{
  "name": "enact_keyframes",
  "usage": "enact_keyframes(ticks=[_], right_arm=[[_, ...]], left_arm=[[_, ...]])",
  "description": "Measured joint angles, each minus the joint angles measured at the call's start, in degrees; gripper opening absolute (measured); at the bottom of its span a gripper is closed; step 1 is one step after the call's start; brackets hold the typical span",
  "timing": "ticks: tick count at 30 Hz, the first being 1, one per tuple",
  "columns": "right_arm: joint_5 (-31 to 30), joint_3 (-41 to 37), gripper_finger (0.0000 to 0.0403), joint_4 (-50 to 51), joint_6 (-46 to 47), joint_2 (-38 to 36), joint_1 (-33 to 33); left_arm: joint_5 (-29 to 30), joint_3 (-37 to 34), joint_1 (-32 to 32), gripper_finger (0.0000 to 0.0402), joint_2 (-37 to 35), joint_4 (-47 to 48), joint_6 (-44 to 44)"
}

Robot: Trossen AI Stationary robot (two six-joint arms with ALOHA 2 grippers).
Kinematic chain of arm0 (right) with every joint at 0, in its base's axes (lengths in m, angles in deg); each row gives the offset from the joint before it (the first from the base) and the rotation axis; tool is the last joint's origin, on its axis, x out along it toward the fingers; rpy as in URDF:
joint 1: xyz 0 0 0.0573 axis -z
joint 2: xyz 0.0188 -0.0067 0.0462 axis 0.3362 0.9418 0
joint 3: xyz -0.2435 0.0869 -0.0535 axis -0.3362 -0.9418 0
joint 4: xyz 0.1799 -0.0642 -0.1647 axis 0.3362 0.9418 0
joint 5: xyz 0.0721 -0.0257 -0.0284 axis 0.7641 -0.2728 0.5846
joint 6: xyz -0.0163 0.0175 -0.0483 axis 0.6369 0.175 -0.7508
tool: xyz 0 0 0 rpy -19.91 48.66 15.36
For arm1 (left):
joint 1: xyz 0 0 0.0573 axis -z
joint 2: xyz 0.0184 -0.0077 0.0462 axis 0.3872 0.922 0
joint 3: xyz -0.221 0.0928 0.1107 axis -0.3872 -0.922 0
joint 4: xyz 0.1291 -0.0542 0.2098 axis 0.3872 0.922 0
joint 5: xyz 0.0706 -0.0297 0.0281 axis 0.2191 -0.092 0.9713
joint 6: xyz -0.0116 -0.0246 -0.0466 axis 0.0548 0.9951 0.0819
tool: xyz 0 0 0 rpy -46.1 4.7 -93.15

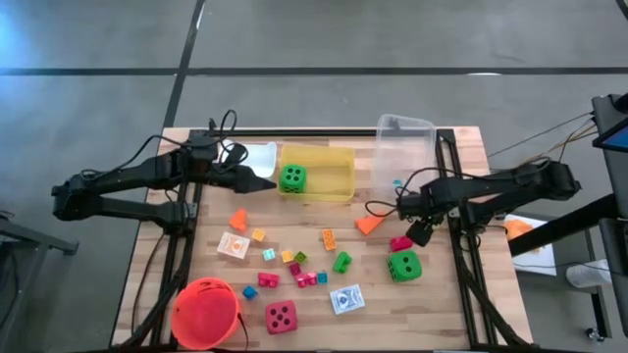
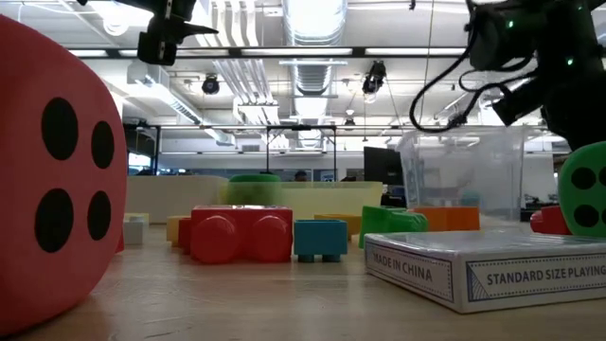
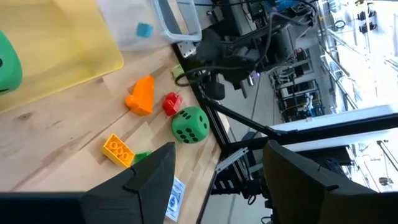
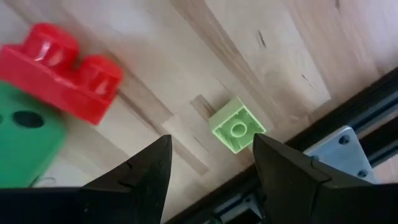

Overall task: Pick & Place Toys
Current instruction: Adjust the transparent bin

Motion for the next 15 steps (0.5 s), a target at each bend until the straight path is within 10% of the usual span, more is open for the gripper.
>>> enact_keyframes(ticks=[15], right_arm=[[-2.6,4.2,0.0221,-0.4,11.7,-6.3,-2.6]], left_arm=[[-0.1,0.0,0.0,0.0232,0.0,0.0,-0.1]])
